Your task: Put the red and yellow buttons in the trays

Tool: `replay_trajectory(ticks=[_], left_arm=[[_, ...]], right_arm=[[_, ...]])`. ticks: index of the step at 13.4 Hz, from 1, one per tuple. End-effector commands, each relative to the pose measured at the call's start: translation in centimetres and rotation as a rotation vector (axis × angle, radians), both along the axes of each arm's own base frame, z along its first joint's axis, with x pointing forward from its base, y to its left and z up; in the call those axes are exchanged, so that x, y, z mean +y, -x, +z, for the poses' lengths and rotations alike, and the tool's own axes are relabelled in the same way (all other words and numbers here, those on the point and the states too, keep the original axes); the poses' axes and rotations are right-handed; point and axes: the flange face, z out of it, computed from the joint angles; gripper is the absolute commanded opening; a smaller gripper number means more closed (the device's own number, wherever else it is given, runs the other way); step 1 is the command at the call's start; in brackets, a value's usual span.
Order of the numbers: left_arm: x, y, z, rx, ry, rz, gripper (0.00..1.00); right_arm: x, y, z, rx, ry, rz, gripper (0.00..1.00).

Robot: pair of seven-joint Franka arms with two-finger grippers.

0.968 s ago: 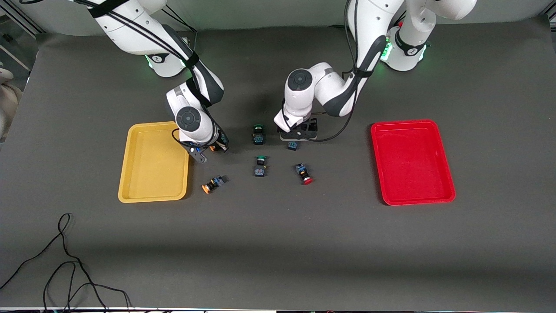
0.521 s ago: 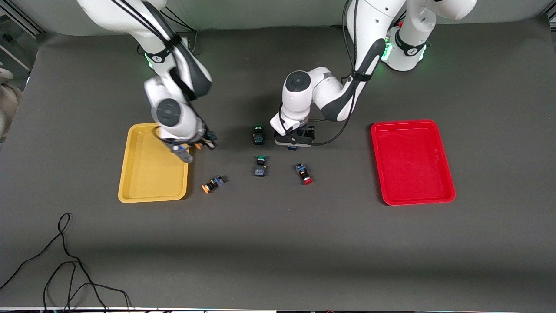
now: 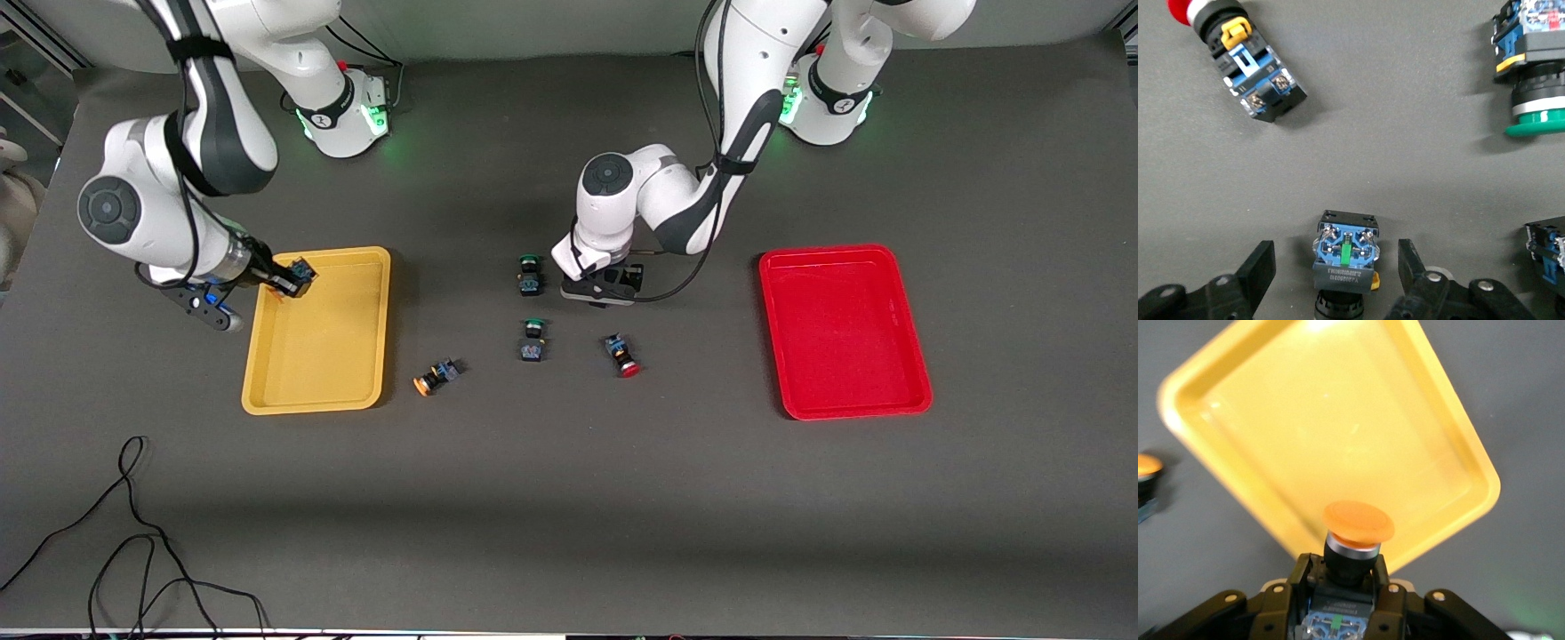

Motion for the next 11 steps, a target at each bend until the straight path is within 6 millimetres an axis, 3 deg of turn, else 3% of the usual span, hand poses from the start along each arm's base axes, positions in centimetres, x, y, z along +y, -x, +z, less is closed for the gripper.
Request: replay_trajectory(ticks=[1, 4, 6, 7, 9, 11], left_arm=[[-0.6, -0.2, 0.0, -0.016, 0.005, -0.025, 0.46], [-0.5, -0.2, 0.0, -0.015, 0.004, -0.022, 0.05], [-0.2, -0.6, 0.2, -0.012, -0.002, -0.015, 0.00], [0.1, -1.1, 0.6, -0.015, -0.002, -0.015, 0.00], [1.3, -2.5, 3.5, -0.014, -0.031, 0.014, 0.00], [5.2, -5.1, 7.9, 0.025, -0.103, 0.054, 0.00]], right_arm=[[-0.9, 2.3, -7.3, -0.018, 0.006, 0.054, 0.10], [-2.6, 2.5, -11.5, 0.002, 0.023, 0.073, 0.10], [-2.6, 2.4, -11.8, 0.002, 0.025, 0.072, 0.16], [-2.7, 2.4, -11.8, 0.002, 0.025, 0.070, 0.33], [-2.7, 2.4, -11.9, 0.004, 0.026, 0.069, 0.99], [-2.6, 2.0, -10.9, -0.005, 0.024, 0.049, 1.00]])
